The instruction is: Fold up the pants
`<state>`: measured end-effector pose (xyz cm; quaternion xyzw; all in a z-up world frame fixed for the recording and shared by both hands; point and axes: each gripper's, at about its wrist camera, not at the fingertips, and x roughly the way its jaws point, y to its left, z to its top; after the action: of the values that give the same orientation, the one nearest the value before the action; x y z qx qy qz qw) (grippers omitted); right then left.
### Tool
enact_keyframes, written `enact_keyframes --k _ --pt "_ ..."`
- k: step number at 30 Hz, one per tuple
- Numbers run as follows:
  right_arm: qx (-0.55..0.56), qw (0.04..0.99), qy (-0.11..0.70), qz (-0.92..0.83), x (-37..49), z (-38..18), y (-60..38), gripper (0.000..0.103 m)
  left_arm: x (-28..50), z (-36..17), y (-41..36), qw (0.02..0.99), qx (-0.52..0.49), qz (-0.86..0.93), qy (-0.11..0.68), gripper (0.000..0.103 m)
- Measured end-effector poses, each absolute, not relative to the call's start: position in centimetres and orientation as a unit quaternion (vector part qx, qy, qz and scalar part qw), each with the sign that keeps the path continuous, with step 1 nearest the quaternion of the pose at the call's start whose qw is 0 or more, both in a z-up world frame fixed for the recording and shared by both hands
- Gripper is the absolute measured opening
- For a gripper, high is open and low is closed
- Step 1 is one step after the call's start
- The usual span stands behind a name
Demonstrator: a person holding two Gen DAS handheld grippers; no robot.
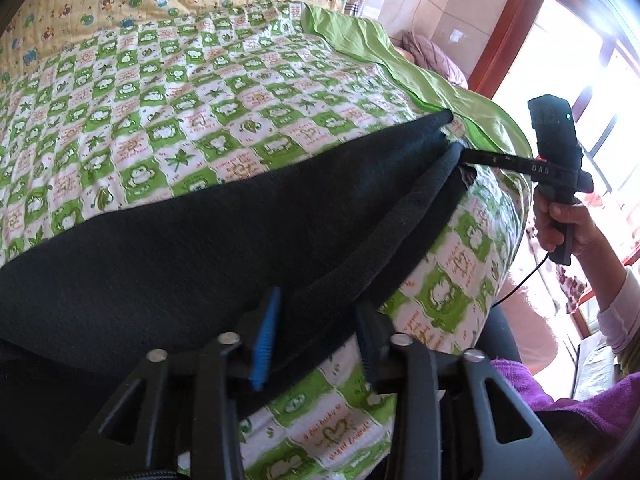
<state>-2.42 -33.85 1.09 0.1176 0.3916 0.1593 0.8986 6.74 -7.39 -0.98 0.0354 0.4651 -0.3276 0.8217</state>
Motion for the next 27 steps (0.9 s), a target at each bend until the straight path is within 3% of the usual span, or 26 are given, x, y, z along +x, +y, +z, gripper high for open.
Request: enact_keyframes --k 5,7,9,10,27 --pt "0.141 0.911 0.363 0.133 -4.4 3.0 -34.4 0.012 5.9 -1.5 -6.5 0.817 0.023 -0.326 0.475 0.050" --pt "0.145 0.916 0.348 0.139 -4.7 4.0 -33.7 0.024 5.7 -1.2 -5.7 0.820 0.012 -0.320 0.474 0.050" --pt "0.149 0.920 0.329 0.153 -4.8 5.0 -32.0 0.067 5.5 -0.9 -4.9 0.824 0.002 -0.314 0.472 0.050" --pt "0.149 0.922 0.321 0.157 -4.7 5.3 -31.4 0.072 5.4 -0.6 -4.3 0.827 -0.005 -0.308 0.471 0.050" --pt "0.078 0.879 0.339 0.325 -0.4 4.1 -13.0 0.073 6.2 2.5 11.1 0.877 -0.145 -0.097 0.448 0.063"
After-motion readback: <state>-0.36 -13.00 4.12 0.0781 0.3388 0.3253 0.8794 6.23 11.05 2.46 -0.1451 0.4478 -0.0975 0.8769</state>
